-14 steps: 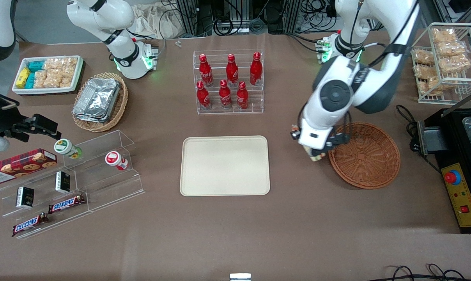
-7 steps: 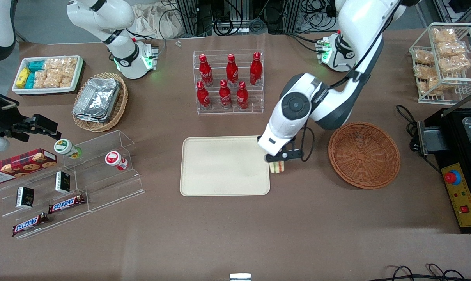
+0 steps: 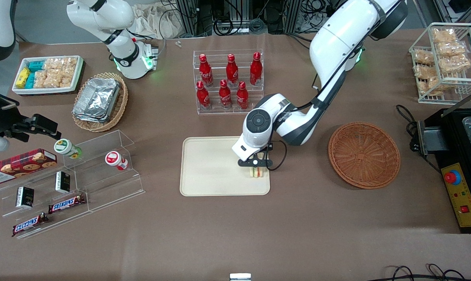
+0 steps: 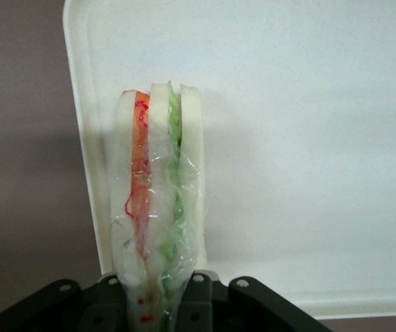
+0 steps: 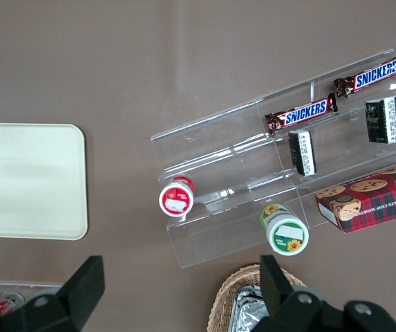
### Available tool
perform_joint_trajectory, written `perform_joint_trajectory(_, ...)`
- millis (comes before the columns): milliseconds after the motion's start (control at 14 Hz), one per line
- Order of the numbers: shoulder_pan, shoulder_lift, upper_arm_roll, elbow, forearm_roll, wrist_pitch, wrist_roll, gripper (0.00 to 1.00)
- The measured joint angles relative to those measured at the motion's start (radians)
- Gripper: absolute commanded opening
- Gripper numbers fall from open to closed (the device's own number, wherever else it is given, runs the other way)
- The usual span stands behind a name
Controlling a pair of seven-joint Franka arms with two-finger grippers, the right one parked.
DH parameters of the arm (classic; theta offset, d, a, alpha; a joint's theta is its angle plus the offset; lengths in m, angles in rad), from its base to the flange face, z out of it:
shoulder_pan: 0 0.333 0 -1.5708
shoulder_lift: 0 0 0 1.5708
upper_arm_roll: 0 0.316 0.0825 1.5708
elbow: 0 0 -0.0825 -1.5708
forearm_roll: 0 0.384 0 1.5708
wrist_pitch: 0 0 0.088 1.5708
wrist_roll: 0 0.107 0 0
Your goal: Place sandwich from basket to tray
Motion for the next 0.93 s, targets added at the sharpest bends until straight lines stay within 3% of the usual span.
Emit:
perform_joint_trajectory(214, 0.0, 0.001, 0.006, 0.008, 0.005, -0.001, 0.0, 0.0)
perform_joint_trajectory(286, 0.0, 0.001, 0.006, 0.009, 0.008, -0.001, 0.0, 0.06)
perform_joint_trajectory(429, 0.0, 0.002, 0.007, 0.009, 0.02, -0.002, 0.0, 0.5)
perform_joint_trajectory(500, 0.0, 0.003, 0.008, 0.009, 0.024, -0.002, -0.002, 0.64)
perform_joint_trajectory(571, 0.0, 0.006, 0.008, 0.009, 0.026, -0.002, -0.009, 1.0)
perform_joint_trajectory(929, -0.004, 0.013, 0.008, 0.009, 0.048, -0.002, -0.079, 1.0)
